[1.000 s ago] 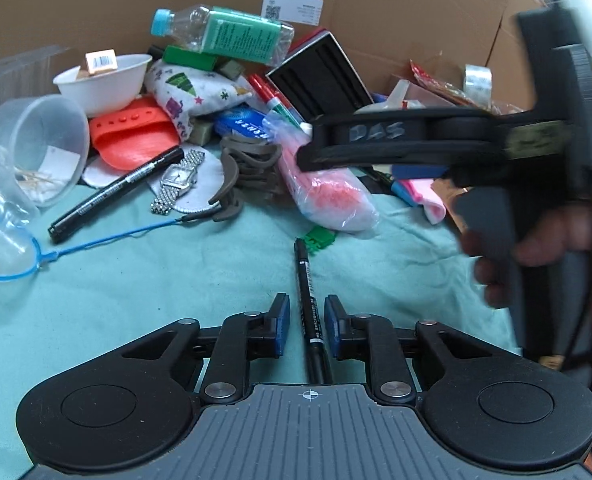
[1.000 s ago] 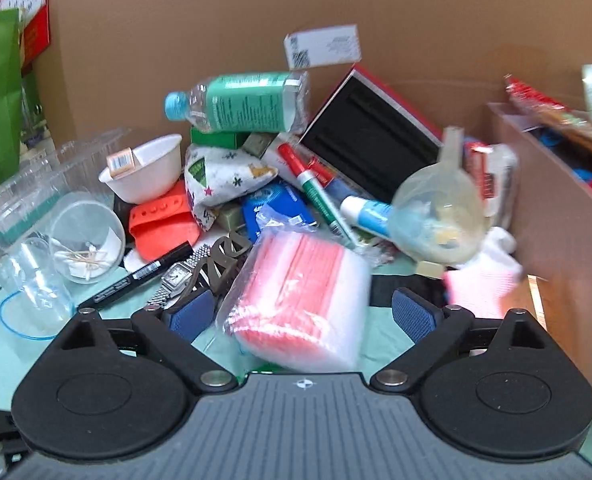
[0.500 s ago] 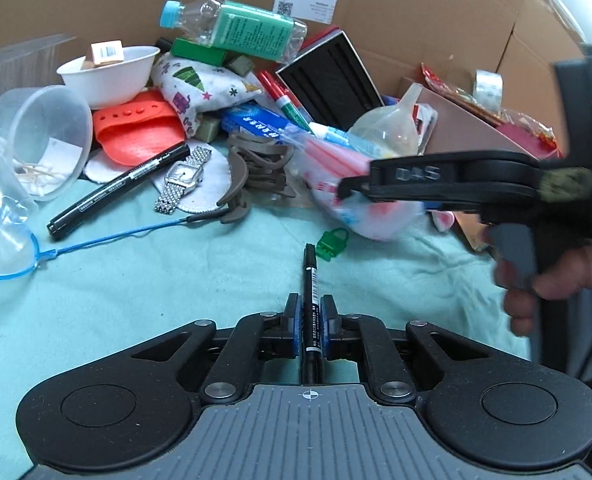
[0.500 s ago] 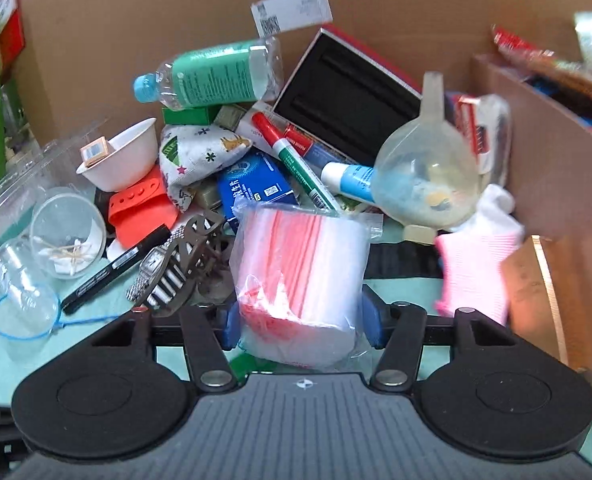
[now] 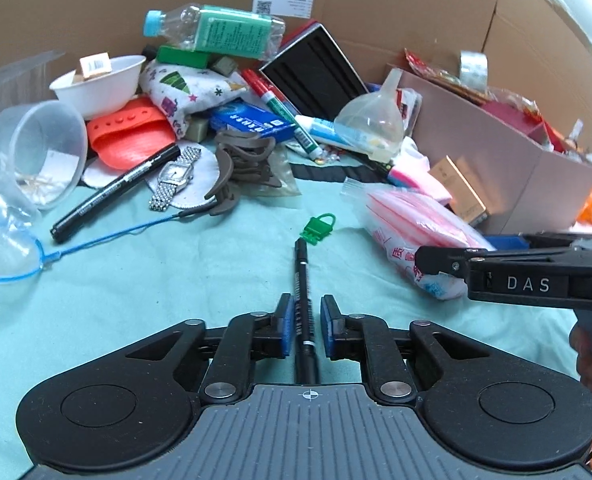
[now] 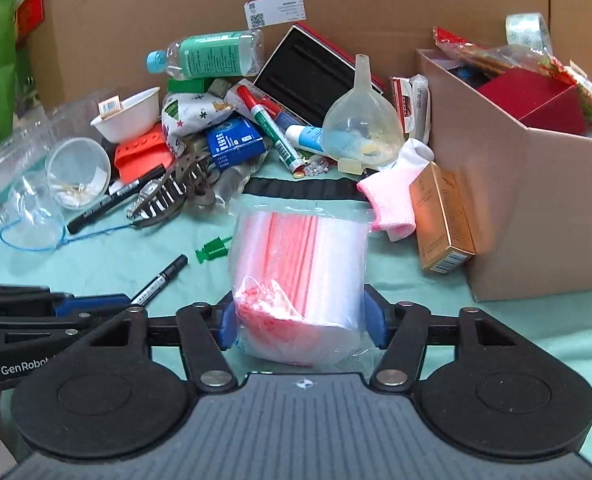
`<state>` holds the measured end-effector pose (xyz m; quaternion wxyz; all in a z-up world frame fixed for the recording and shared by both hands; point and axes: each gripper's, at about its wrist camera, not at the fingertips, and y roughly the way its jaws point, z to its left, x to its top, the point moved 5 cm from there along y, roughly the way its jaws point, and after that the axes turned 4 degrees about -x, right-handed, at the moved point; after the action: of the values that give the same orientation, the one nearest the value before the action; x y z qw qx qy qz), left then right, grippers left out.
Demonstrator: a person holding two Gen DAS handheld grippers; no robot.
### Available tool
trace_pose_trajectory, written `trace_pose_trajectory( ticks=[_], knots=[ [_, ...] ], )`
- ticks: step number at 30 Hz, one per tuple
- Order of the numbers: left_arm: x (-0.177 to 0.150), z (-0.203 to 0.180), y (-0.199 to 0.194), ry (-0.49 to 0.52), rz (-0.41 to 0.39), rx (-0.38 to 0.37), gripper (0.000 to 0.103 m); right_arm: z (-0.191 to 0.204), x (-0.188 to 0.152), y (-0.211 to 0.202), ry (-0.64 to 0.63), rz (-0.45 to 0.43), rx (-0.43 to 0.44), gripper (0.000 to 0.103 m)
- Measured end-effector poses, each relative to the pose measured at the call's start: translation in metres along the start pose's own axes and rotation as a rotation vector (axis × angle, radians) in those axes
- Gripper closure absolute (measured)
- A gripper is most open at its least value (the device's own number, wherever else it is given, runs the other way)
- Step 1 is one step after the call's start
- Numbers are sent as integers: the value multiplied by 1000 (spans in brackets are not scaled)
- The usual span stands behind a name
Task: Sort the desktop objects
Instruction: 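Lift the black marker and the pink zip bag off the table, then carry the marker and zip bag into the cardboard box and release both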
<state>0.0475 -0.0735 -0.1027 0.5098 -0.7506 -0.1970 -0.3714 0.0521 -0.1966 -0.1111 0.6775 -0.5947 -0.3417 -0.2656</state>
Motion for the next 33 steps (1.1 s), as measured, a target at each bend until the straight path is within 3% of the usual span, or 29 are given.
trace_pose_trajectory(
  ticks=[3, 7, 8, 9, 13, 19, 28, 33],
  knots=[
    [1, 1, 1, -1, 5, 5, 72, 3, 1, 4, -14, -2, -7, 26],
    [2, -5, 3, 63, 8, 14, 71, 5, 0, 13, -31, 0, -7, 25],
    [2, -7, 5, 80, 8, 17, 73, 4, -2, 15, -30, 2, -2, 25],
    [2, -7, 6, 90, 7, 22, 95, 4, -4, 17, -27, 2, 6, 26],
    [3, -5, 6, 39, 10, 6, 98, 0, -2, 8, 24, -8, 44, 42],
    [12, -8, -14, 4, -33, -25, 98, -1, -3, -16, 49, -39, 77, 45],
    [69, -46, -37, 49, -154, -138, 98, -25, 29, -81, 78, -232, 73, 45],
    [111, -83, -32, 61, -208, -231, 98, -53, 52, -114, 69, -343, -7, 45]
  ],
)
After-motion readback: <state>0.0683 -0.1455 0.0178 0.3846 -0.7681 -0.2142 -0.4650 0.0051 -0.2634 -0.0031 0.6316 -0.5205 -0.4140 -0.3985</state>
